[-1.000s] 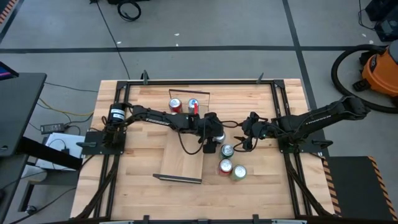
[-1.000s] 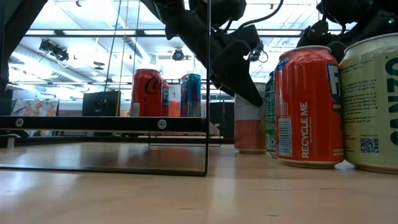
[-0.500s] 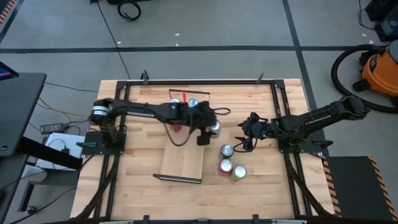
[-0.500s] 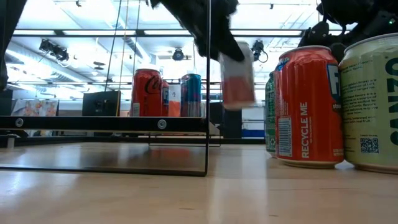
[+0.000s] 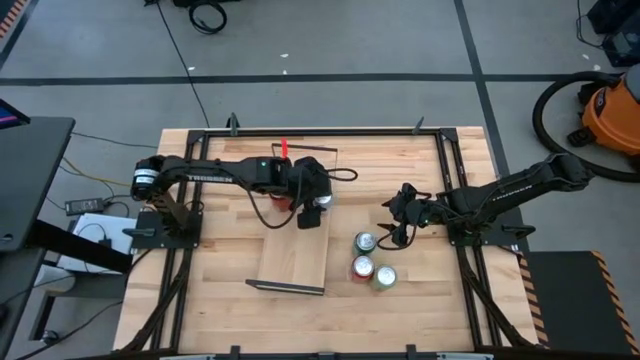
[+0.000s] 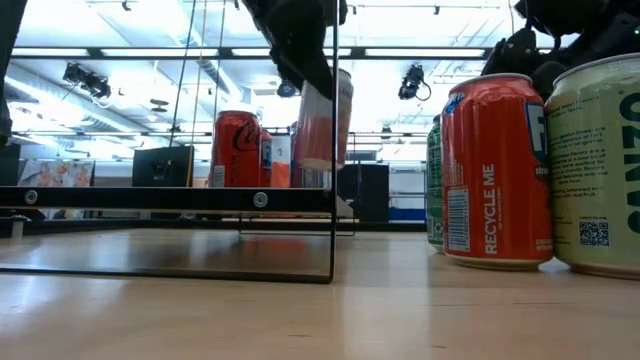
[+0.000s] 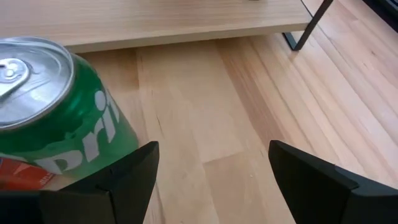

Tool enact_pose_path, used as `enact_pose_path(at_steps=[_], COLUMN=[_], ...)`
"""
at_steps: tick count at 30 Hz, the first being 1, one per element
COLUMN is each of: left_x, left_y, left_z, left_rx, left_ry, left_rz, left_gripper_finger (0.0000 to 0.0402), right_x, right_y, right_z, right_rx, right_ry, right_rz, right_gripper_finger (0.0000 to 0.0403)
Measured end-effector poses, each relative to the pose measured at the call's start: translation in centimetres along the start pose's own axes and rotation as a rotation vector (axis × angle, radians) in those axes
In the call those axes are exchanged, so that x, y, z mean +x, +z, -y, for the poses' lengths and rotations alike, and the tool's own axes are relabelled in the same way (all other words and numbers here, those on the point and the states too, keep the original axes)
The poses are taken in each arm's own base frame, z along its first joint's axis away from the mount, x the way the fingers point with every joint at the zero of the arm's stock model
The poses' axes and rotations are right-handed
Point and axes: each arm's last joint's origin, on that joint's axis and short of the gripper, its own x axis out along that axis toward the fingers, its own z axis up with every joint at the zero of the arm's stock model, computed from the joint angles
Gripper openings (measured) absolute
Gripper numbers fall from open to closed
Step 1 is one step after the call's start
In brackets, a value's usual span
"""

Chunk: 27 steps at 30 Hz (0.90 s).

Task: Place canned beverage on shelf
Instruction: Put the white soda can on the shelf

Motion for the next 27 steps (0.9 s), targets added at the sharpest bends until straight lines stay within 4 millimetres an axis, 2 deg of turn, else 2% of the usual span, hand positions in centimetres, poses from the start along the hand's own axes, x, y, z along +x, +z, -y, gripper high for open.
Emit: enact_pose_path(at_steps=[7, 13, 15, 20, 27], left_x=[0.0, 2.1, 2.4, 2.5, 1.7], left_y=[-0.3, -3.1, -3.0, -3.3, -3.4], left_z=[0.0, 0.0, 0.0, 0.0, -1.4], left_rx=[0.018, -0.009, -0.037, -0.058, -0.162], left_ry=[0.020, 0.096, 0.100, 0.136, 0.184], left_rz=[-0.034, -0.092, -0.056, -0.069, -0.057], left_gripper_finger=[0.0302, 0.0302, 0.0302, 0.0302, 0.0302], right_x=[-0.1, -0.2, -0.2, -0.2, -0.2], right_y=[-0.1, -0.1, -0.1, 0.0, 0.0], right_z=[-0.2, -0.5, -0.4, -0.5, -0.4], right_rx=[0.008, 0.010, 0.011, 0.015, 0.013], right_ry=[0.000, -0.002, -0.011, -0.016, -0.017], right_rz=[0.002, 0.009, 0.017, 0.029, 0.023], right_gripper_finger=[0.0313, 0.0313, 0.0313, 0.0313, 0.0313])
